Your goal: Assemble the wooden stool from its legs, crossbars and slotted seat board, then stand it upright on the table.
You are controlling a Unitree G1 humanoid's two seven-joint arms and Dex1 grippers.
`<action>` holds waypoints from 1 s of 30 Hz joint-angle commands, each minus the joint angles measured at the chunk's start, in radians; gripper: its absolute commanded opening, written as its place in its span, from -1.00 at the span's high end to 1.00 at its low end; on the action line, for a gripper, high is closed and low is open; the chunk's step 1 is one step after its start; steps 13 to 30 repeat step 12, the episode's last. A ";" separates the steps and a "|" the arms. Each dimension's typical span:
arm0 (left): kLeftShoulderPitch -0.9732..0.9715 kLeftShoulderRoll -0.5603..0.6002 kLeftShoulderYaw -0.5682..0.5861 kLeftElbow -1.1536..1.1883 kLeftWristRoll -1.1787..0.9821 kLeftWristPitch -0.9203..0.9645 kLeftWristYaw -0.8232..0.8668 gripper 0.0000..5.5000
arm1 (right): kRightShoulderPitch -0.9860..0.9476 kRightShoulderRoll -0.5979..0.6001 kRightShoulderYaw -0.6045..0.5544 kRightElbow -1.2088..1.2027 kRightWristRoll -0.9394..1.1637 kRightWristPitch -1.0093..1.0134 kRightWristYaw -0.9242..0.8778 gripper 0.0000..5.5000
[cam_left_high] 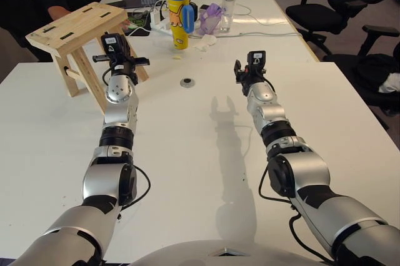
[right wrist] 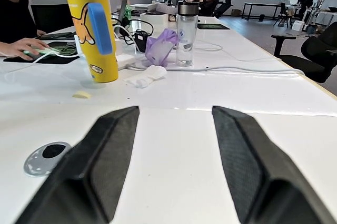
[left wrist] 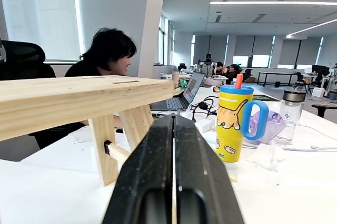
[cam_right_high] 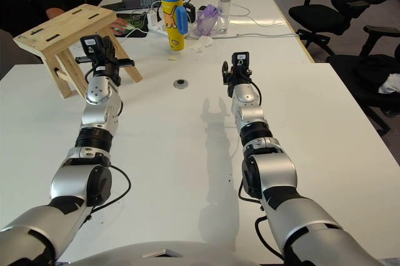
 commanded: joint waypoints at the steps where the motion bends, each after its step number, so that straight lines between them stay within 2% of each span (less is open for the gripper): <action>1: -0.030 0.009 -0.004 -0.008 -0.013 0.024 -0.044 0.99 | -0.037 -0.008 -0.012 0.011 0.013 0.014 0.012 0.06; 12: -0.013 0.031 0.008 -0.065 -0.023 0.054 -0.052 0.99 | -0.038 -0.052 -0.017 0.004 0.012 0.009 0.051 0.06; 30: -0.013 0.031 0.008 -0.065 -0.023 0.054 -0.052 0.99 | -0.038 -0.052 -0.017 0.004 0.012 0.009 0.051 0.06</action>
